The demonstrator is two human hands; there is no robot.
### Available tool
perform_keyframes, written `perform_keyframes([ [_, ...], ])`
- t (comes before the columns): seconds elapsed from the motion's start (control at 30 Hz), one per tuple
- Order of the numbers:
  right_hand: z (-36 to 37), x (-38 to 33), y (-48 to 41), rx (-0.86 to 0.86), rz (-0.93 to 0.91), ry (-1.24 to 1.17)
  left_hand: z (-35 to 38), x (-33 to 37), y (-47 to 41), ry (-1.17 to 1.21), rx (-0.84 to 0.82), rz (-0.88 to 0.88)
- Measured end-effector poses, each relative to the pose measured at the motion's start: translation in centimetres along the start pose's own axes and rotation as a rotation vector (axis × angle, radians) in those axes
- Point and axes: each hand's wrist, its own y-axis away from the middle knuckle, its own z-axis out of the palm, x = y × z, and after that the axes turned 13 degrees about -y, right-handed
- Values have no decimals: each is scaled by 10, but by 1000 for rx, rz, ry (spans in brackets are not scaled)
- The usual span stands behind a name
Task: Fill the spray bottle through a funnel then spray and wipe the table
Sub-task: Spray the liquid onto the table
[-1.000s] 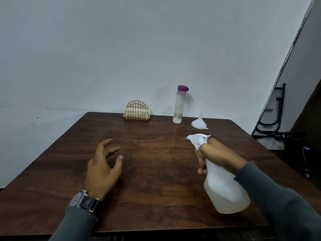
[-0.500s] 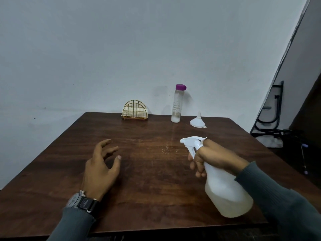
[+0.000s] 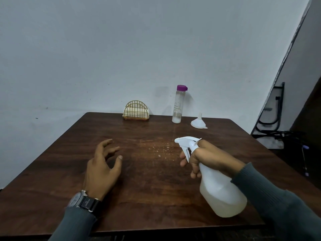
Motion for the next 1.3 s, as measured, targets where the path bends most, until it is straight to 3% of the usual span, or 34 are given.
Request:
perform_keyframes([
  [0.2, 4, -5, 8, 8, -45, 115, 0, 0, 1, 21, 3, -9],
  [0.37, -1, 0, 7, 35, 3, 41, 0, 1, 1, 20, 7, -11],
  [0.57, -3, -1, 9, 109, -73, 24, -1, 0, 1, 27, 13, -7],
  [0.73, -12, 6, 5, 125, 12, -37, 0, 1, 1, 36, -6, -13],
  [1.3, -15, 8, 6, 239, -27, 45, -1, 5, 3, 15, 19, -15],
])
